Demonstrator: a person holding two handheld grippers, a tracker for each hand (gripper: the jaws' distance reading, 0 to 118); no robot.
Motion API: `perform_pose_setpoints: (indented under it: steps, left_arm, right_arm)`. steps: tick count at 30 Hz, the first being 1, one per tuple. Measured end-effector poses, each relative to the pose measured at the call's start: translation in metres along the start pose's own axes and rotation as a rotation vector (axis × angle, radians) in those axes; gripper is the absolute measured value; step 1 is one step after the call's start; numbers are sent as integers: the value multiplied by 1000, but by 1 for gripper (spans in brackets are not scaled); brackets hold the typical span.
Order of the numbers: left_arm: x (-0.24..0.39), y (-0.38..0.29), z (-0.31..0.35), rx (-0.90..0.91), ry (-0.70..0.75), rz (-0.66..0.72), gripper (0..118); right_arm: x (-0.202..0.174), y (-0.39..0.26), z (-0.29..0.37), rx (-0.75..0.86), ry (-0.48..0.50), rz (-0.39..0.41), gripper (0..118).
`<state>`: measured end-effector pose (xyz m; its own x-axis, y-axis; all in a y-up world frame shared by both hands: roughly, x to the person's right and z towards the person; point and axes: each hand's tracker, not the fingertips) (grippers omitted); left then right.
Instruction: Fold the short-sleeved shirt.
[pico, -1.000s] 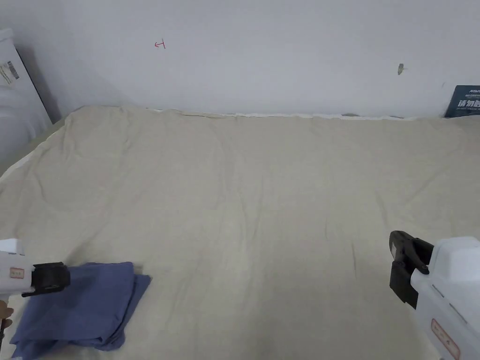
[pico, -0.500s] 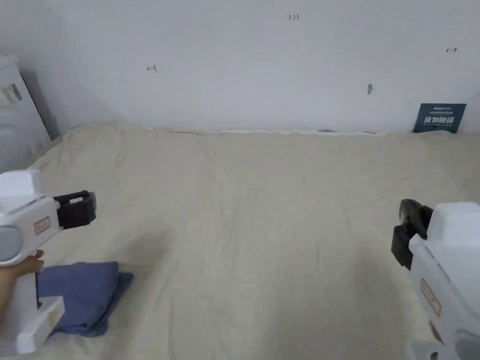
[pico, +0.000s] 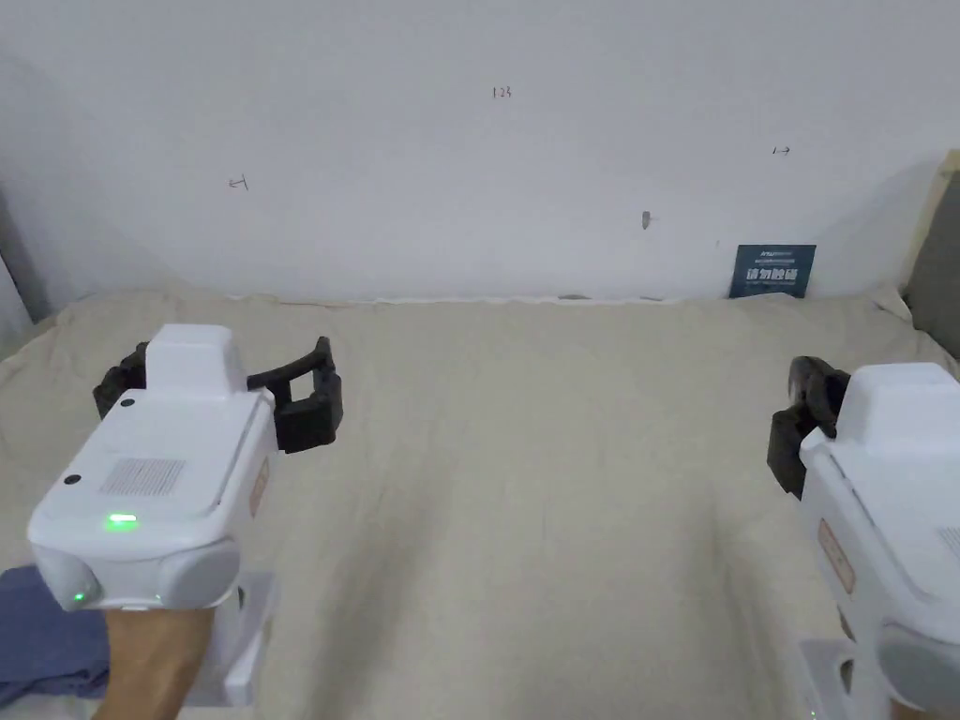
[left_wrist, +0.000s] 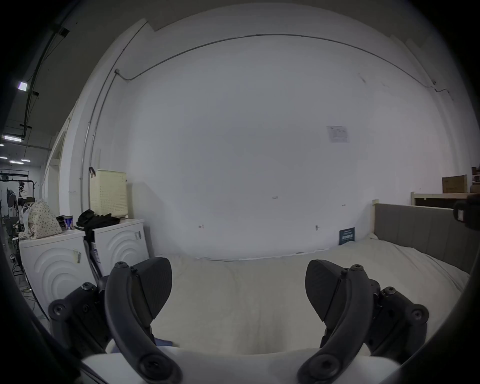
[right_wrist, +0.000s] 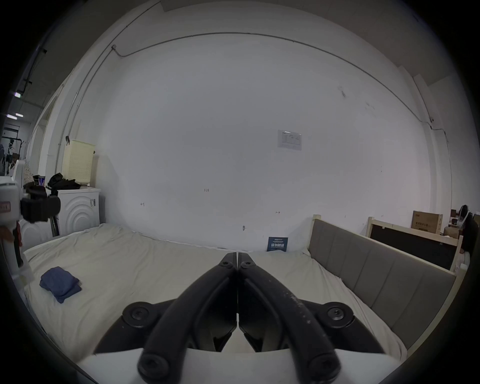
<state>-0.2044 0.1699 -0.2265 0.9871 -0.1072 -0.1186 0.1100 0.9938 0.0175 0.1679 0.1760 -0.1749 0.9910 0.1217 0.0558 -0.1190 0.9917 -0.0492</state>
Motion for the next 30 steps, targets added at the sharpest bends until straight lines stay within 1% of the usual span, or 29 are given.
perform_pose_setpoints:
  steps: [2,3,4,6,7,8,9,17,22,30]
  left_arm:
    - [17,-10,2,-3,-38,0,104]
    - [23,-15,3,-5,-46,7,100]
    - [28,-18,3,-10,-56,12,94]
    - [36,-25,4,-17,-74,32,69]
    - [37,-28,5,-12,-84,41,49]
    - [39,-30,7,-8,-91,46,12]
    - [45,-32,8,-1,-86,37,1]
    - [52,-30,16,39,-99,2,0]
    - [48,-30,16,32,-98,25,0]
    - [43,-32,17,20,-113,25,0]
  right_arm:
    - [4,-2,3,5,-7,2,2]
    - [6,-4,4,5,-12,-1,2]
    - [7,-6,5,6,-16,-4,2]
    - [8,-9,8,11,-31,0,2]
    - [8,-11,8,13,-34,4,2]
    - [8,-12,10,15,-38,7,2]
    - [8,-13,10,16,-40,9,2]
    - [7,-16,12,11,-31,-1,2]
    - [5,-16,13,13,-30,-3,2]
    - [2,-16,16,16,-25,-6,2]
